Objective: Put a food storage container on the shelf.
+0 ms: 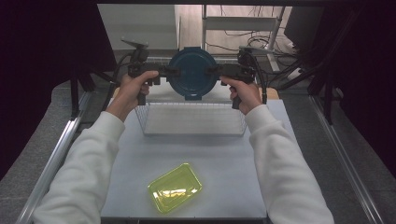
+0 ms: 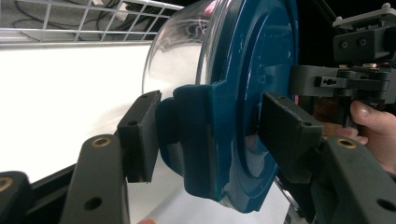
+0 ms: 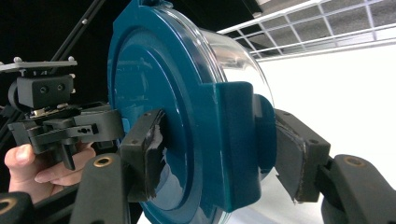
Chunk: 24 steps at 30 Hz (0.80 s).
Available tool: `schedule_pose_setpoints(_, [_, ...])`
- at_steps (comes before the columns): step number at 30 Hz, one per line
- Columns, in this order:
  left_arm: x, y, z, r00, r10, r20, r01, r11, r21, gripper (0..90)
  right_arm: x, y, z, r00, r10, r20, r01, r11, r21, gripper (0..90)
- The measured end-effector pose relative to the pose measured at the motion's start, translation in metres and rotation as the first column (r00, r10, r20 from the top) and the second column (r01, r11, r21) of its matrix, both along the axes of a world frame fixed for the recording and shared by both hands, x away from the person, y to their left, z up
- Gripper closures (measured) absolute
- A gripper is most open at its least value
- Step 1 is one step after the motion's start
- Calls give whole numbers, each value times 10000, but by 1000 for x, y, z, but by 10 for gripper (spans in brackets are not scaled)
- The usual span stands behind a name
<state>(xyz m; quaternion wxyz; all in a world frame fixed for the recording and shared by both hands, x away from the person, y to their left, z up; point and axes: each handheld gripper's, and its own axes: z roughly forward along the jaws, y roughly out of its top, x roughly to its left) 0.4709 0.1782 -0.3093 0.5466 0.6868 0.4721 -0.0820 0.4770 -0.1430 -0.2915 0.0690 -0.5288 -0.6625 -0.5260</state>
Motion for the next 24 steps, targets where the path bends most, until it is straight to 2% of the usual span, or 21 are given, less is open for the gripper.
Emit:
schedule_pose_setpoints(6, [12,-2,-10,9996,-68,-288,63,9998,-193,408,8,-2,-7,9992,-226,-316,223,9997,-81,393])
schedule_pose_setpoints(16, [24,-1,-15,9972,4,-748,-47,9984,-567,407,21,-3,-11,9966,-539,-630,553,9983,199,393])
schedule_pose_setpoints(19, [26,-2,-16,9968,93,-789,-145,9977,-655,402,26,-5,-15,9946,-577,-867,609,9976,345,393])
schedule_pose_setpoints(24, [33,-2,-19,9940,166,-1083,-257,9962,-830,394,34,-6,-19,9894,-730,-1259,805,9952,555,389])
